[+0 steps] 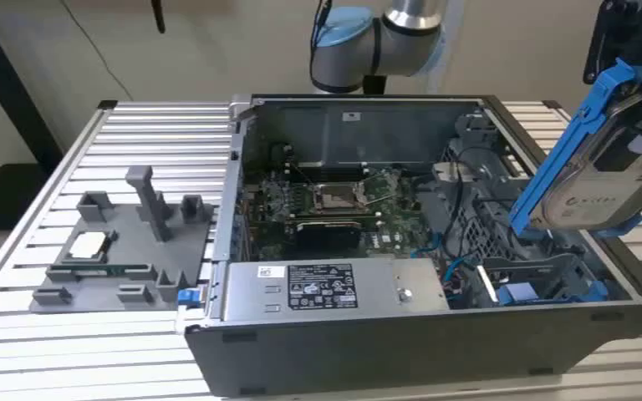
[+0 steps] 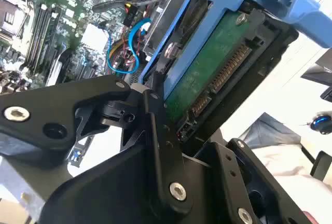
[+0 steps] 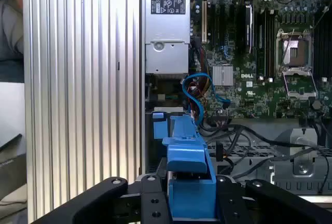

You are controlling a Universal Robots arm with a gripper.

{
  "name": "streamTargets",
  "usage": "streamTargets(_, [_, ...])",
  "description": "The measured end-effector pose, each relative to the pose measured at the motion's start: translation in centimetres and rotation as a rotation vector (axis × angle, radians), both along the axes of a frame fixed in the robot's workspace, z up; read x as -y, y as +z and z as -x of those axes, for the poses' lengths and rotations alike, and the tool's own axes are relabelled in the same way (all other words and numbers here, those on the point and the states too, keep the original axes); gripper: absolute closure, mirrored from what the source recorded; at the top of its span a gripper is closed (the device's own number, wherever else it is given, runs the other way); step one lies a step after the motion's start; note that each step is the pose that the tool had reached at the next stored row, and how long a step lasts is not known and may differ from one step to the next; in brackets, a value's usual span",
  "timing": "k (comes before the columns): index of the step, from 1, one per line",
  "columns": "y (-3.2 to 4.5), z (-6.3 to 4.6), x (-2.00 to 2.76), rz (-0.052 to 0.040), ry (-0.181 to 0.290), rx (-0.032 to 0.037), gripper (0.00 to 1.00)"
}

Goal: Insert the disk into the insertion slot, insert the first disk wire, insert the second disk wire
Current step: 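Insert the disk into the insertion slot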

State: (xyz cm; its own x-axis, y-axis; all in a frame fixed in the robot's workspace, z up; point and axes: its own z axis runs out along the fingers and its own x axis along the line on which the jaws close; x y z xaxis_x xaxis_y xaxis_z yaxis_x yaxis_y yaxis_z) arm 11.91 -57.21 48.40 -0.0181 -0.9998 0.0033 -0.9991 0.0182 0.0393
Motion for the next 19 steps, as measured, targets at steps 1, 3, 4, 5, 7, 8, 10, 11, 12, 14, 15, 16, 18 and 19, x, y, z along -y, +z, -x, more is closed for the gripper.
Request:
streamTargets(1, [0.00, 0.00, 0.00, 0.0000, 0.000, 0.0000, 0.67])
streamTargets(3, [-0.03, 0.00, 0.00, 0.0001, 0.000, 0.0001, 0.67])
streamTargets(4, [-0.03, 0.00, 0.00, -0.0001, 0.000, 0.0000, 0.67])
streamTargets(5, [-0.03, 0.00, -0.01, -0.0001, 0.000, 0.0000, 0.67])
streamTargets(7, [-0.04, 0.00, -0.01, 0.0000, 0.000, 0.0000, 0.67])
streamTargets(8, [-0.06, 0.00, -0.01, 0.0000, 0.000, 0.0000, 0.67])
streamTargets(10, [-0.10, 0.00, -0.01, 0.0000, 0.000, 0.0000, 0.67])
streamTargets(11, [-0.12, 0.00, -0.01, -0.0001, 0.000, 0.0000, 0.67])
streamTargets(12, [-0.14, 0.00, -0.01, -0.0001, 0.000, 0.0000, 0.67])
streamTargets(14, [-0.20, 0.00, -0.01, 0.0000, 0.000, 0.0000, 0.67])
streamTargets(15, [-0.24, 0.00, -0.01, 0.0000, 0.000, 0.0000, 0.67])
streamTargets(16, [-0.28, 0.00, -0.01, -0.0001, 0.000, 0.0000, 0.67])
streamTargets(18, [-0.37, 0.00, -0.01, 0.0000, 0.000, 0.0000, 0.67])
streamTargets(19, [-0.43, 0.00, -0.01, 0.0001, 0.000, 0.0000, 0.67])
